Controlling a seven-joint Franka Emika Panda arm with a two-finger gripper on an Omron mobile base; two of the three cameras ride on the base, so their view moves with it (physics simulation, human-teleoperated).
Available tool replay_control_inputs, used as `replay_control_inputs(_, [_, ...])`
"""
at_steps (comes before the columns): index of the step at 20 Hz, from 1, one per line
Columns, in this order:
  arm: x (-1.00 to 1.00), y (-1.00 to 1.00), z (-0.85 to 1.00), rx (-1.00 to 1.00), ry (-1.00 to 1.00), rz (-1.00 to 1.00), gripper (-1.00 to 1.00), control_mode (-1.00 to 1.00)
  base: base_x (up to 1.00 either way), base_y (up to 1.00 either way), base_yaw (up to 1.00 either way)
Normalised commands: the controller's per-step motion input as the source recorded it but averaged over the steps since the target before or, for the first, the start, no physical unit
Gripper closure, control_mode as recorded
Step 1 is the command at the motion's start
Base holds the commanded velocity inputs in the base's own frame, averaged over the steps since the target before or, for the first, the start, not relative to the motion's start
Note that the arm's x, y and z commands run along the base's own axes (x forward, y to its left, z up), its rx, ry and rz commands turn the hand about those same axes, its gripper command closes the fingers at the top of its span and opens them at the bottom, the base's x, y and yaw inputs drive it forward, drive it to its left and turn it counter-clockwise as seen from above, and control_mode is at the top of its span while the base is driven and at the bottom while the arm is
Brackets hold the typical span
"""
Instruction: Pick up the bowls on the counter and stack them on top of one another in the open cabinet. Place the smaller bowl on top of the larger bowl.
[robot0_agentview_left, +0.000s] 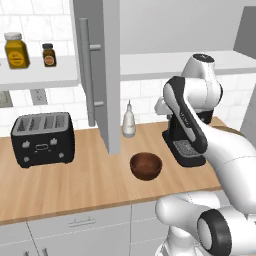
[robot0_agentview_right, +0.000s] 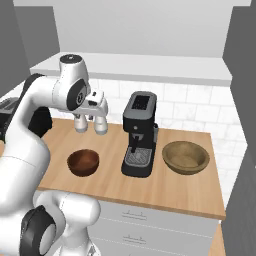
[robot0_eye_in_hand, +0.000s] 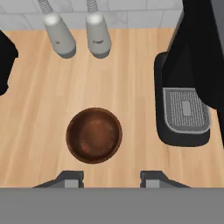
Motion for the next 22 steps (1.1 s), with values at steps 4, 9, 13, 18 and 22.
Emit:
replay_control_inputs(4, [-0.35, 0.0, 0.0, 0.0, -0.01, 0.0, -1.0, -1.0, 0.0, 0.0, 0.0])
replay_control_inputs(9, [-0.81, 0.01, -0.08, 0.0, -0.02, 0.0, -1.0, -1.0, 0.0, 0.0, 0.0])
replay_control_inputs(13, [-0.49, 0.01, -0.37, 0.0, 0.0, 0.0, -1.0, -1.0, 0.0, 0.0, 0.0])
replay_control_inputs(18, [-0.05, 0.06, -0.5, 0.0, 0.0, -0.03, -1.0, -1.0, 0.0, 0.0, 0.0])
replay_control_inputs(22, [0.0, 0.03, -0.33, -0.02, 0.0, -0.02, -1.0, -1.0, 0.0, 0.0, 0.0])
